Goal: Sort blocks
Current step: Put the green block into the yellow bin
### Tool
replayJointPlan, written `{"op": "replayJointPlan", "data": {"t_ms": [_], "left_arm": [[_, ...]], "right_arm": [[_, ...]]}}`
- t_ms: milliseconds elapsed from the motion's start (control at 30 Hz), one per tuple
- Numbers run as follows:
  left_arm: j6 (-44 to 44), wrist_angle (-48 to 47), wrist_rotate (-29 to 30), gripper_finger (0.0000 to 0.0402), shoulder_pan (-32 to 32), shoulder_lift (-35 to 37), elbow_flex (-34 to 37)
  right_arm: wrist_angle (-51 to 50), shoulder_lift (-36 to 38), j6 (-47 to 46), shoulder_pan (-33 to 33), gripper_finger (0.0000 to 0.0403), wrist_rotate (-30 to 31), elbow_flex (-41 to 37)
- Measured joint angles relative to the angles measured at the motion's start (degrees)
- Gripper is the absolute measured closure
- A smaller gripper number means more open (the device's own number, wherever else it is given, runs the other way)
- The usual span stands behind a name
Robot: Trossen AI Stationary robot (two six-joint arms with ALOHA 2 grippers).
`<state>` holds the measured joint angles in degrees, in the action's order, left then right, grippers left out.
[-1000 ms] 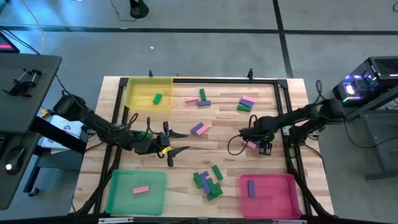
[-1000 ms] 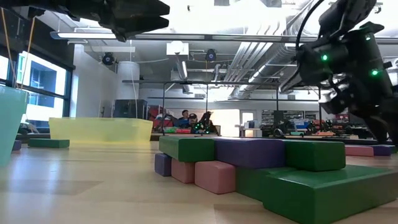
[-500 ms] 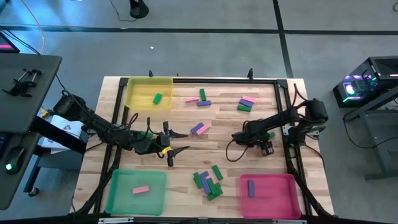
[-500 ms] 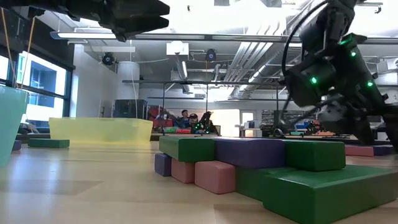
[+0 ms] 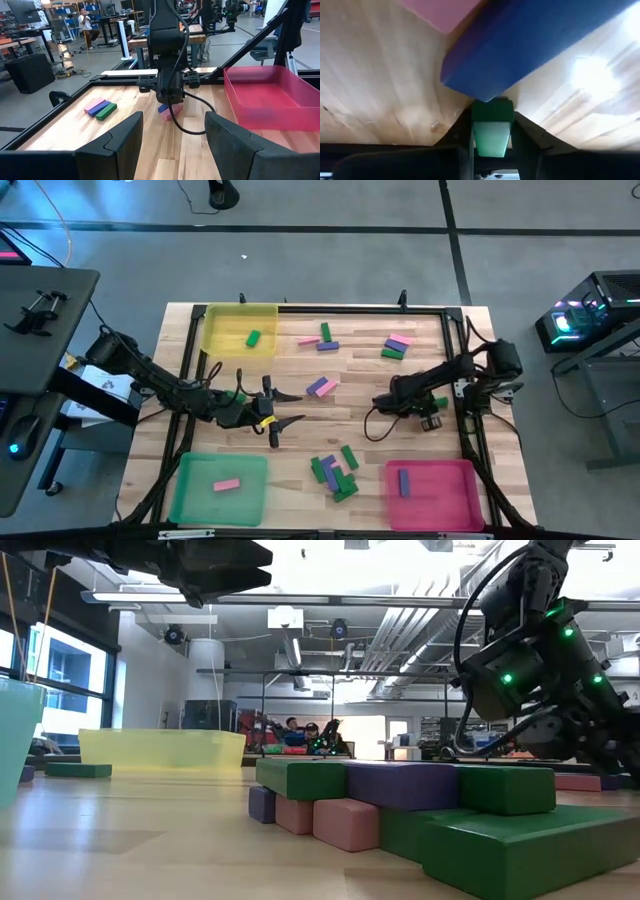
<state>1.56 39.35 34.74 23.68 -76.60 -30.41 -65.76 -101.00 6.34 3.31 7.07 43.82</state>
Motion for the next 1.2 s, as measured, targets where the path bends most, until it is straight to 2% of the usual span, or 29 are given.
{"op": "replayJointPlan", "data": {"t_ms": [133,300,467,567,700,867,967,1033,1100,1200], "left_arm": [[-0.02,-0.02,-0.03,0.0202,0.00,0.00,0.00],[-0.02,-0.12,-0.10,0.0202,0.00,0.00,0.02],[0.02,-0.13,-0.11,0.0202,0.00,0.00,0.02],[0.62,-0.09,-1.12,0.0202,-0.32,0.00,0.02],[3.87,-0.01,-2.60,0.0202,-1.37,-0.10,0.02],[8.01,5.98,-2.97,0.0202,-3.33,-3.83,0.02],[9.35,12.03,-5.74,0.0202,-4.75,-7.83,0.02],[9.60,17.25,-7.39,0.0202,-5.51,-10.76,-0.16],[9.60,21.66,-8.79,0.0202,-6.29,-13.41,-0.88],[9.60,24.79,-11.72,0.0202,-7.56,-17.44,-3.08]], "right_arm": [[-1.15,0.49,-3.12,0.02,0.0334,1.00,1.64],[-3.24,4.37,-7.19,-0.03,0.0334,7.46,4.54],[-2.37,13.32,-12.13,-0.04,0.0334,13.98,6.83],[3.43,20.88,-14.83,-0.02,0.0334,18.01,6.92],[22.57,31.20,-13.84,1.51,0.0334,21.45,3.30],[63.26,39.81,-3.84,5.28,0.0334,19.23,-8.19],[88.65,40.06,1.95,7.58,0.0334,15.12,-16.28],[102.09,38.73,4.12,8.81,0.0334,13.70,-20.72],[111.59,36.56,5.13,9.97,0.0334,13.70,-23.84],[118.50,33.00,5.68,11.43,0.0334,13.59,-25.34]]}}
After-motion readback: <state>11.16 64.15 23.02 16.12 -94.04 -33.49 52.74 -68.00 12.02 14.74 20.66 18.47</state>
